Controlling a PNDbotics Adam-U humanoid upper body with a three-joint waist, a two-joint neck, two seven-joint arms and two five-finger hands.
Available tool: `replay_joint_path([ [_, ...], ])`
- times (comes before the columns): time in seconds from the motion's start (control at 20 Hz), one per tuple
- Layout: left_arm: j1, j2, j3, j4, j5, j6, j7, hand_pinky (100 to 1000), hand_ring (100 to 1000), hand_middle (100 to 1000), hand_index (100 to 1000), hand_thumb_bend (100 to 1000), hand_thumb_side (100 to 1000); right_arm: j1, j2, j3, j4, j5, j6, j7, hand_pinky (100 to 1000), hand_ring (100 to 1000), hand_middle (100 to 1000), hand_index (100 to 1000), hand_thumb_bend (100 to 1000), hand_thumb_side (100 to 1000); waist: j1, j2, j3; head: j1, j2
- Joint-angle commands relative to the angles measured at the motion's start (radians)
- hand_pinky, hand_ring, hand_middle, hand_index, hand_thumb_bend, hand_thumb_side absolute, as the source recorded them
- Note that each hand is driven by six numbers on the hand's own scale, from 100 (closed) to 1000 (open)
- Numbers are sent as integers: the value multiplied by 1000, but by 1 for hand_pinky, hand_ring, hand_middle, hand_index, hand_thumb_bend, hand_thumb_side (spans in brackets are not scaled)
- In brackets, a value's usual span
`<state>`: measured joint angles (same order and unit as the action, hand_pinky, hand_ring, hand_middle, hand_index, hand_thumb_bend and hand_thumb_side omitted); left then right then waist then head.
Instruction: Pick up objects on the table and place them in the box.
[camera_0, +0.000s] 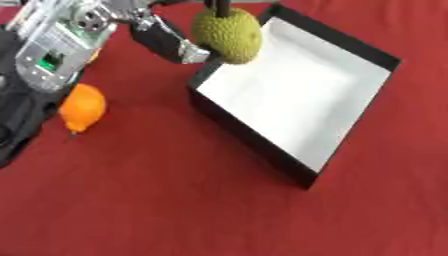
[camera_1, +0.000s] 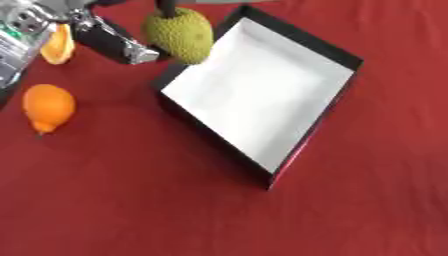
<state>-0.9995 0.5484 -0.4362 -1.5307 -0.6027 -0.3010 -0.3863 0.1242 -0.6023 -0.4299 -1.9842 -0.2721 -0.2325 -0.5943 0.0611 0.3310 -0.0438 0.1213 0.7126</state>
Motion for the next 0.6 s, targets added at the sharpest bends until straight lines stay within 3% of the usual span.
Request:
replay_joint_path([
  [0.05,-32,-40,-1,63,-43,-37,12,532,508,504,521,302,100,-11,-18,-4,-16,-15,6,6,962,1000,710,803,100,526,-5,-32,-6,13,-10],
  [0.25,-32,-66,-7,113,-91,-57,-27,629,571,576,608,372,100,-24,-21,2,-16,-26,12,11,962,1000,709,803,100,523,-2,-32,-15,19,-6],
  [0.35,-28,-66,-4,127,-125,-57,-70,747,691,705,762,379,100,-23,-20,3,-16,-24,13,14,962,1000,708,802,100,523,-1,-32,-17,19,-6],
  [0.4,-27,-67,-1,132,-133,-58,-95,747,691,705,762,379,100,-22,-19,3,-16,-23,14,15,962,1000,708,802,100,523,-1,-32,-17,19,-6],
  [0.45,-26,-67,4,135,-140,-59,-115,854,806,804,876,450,194,-22,-18,4,-16,-23,14,15,962,1000,708,802,100,523,-1,-32,-17,19,-6],
  [0.5,-25,-67,10,134,-145,-59,-129,878,841,837,905,507,374,-22,-17,4,-16,-23,15,15,962,1000,708,802,100,523,-1,-32,-17,18,-5],
  [0.6,-20,-61,30,119,-145,-53,-138,898,859,861,947,604,596,-20,-16,5,-16,-22,17,17,962,1000,708,802,100,523,0,-34,-14,16,-1],
])
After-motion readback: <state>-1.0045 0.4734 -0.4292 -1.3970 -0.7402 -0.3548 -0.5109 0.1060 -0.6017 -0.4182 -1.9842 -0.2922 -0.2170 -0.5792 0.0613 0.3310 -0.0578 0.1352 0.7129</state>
